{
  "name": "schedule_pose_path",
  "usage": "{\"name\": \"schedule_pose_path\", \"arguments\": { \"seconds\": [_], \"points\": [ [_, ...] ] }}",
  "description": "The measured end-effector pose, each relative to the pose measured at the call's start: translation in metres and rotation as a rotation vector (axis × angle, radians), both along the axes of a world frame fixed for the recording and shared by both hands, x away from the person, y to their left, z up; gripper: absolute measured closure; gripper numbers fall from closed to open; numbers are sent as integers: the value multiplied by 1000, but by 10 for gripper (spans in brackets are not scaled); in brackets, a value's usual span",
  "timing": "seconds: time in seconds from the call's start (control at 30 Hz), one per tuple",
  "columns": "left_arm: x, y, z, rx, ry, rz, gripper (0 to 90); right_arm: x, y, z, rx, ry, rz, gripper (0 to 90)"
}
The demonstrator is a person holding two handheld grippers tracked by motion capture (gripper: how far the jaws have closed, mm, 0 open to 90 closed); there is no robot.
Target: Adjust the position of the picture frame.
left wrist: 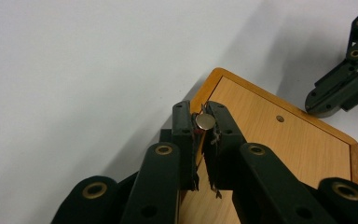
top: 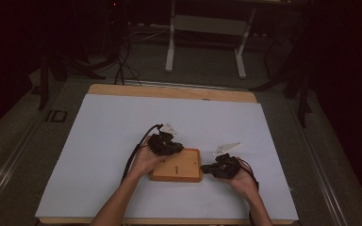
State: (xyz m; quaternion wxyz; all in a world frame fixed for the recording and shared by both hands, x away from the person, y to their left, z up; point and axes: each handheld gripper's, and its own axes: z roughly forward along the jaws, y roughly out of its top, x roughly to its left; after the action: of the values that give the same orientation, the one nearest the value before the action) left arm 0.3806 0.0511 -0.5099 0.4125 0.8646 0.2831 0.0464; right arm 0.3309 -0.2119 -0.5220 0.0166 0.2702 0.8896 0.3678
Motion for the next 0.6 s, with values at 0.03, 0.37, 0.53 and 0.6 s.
{"name": "schedule_pose_path", "arguments": {
  "seconds": [0.03, 0.37, 0.53, 0.6],
  "points": [
    [0, 0, -1, -5, 0, -4, 833, 0, -1, 0, 2, 2, 3, 885],
    [-2, 3, -10, -38, 7, -19, 829, -2, 0, 1, -8, 18, 65, 869],
    [-3, 3, -10, -40, 1, -24, 827, -2, 0, 1, -15, 15, 72, 863],
    [-3, 3, -10, -38, 0, -21, 827, -2, 0, 1, -13, 17, 70, 857]
  ]
}}
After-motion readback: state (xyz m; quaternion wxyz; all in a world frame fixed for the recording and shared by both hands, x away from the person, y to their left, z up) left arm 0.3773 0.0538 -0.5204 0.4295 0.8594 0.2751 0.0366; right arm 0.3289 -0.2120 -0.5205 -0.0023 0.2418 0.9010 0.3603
